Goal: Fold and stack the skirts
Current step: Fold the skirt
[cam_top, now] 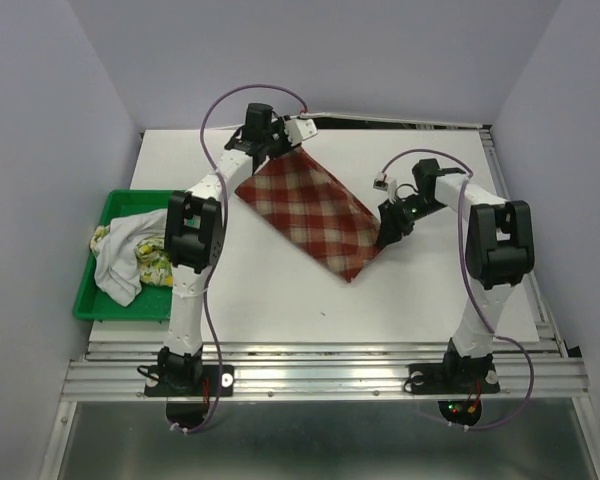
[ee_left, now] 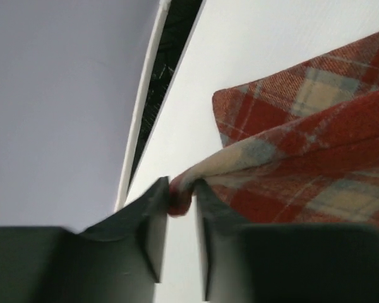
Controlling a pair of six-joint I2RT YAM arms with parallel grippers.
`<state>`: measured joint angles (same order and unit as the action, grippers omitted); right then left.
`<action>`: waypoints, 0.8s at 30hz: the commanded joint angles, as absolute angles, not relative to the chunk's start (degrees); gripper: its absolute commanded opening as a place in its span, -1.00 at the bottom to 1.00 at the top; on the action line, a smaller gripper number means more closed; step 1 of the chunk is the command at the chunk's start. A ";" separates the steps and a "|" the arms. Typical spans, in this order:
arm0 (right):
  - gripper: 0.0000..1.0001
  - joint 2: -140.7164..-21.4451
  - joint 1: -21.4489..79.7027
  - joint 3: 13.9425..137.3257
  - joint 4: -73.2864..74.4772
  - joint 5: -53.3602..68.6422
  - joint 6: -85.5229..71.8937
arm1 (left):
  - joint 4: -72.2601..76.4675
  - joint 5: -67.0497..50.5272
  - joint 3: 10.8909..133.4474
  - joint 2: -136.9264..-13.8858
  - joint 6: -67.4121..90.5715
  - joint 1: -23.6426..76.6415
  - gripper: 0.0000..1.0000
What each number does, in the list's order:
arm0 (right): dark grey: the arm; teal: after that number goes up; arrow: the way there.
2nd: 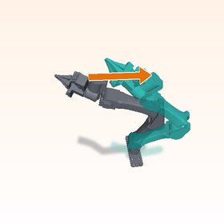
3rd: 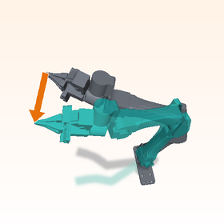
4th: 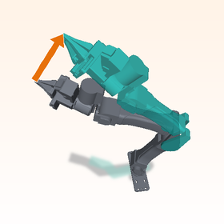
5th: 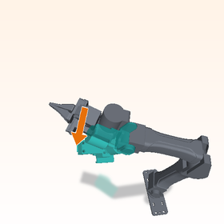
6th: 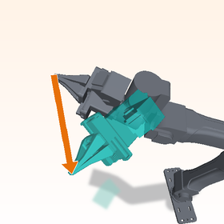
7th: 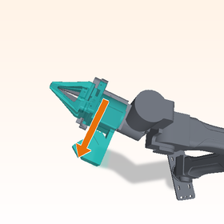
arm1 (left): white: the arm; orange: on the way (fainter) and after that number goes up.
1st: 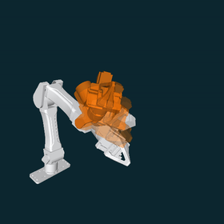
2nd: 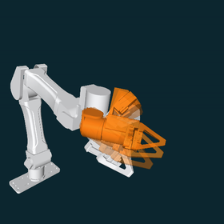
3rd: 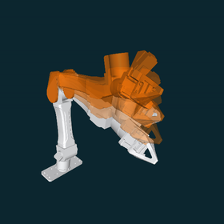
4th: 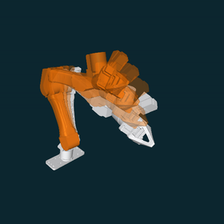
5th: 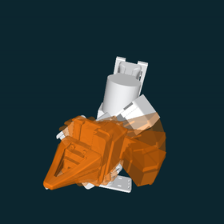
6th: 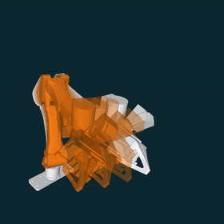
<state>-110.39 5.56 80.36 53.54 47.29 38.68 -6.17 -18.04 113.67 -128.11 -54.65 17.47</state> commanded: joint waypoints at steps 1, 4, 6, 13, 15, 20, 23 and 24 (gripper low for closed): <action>-0.08 -114.25 4.05 85.95 50.28 46.76 34.03 | 1.05 -9.95 119.52 -131.39 -49.94 18.28 0.06; 0.09 -116.01 3.34 90.25 48.43 45.88 28.67 | -1.39 -6.42 122.61 -130.44 -46.42 18.81 0.37; 0.14 -115.41 3.34 91.49 47.12 45.18 24.63 | -4.64 -4.93 121.91 -126.59 -42.03 18.81 0.90; 0.34 -115.12 2.81 88.86 37.27 39.73 16.35 | -13.00 -5.79 102.86 -108.47 -25.68 17.14 0.92; 0.32 -117.32 2.81 89.82 39.44 42.08 16.26 | -14.76 -9.56 95.67 -104.35 -21.65 16.26 0.86; 0.29 -121.37 2.81 89.82 40.52 46.49 14.68 | -16.44 -17.13 84.22 -100.46 -17.23 13.45 0.60; 0.22 -122.69 2.81 88.42 40.69 50.00 12.75 | -17.40 -22.22 80.25 -100.72 -15.65 12.31 0.40; 0.20 -122.70 2.81 87.63 40.61 50.71 12.57 | -18.19 -23.45 80.24 -101.77 -15.64 12.13 0.33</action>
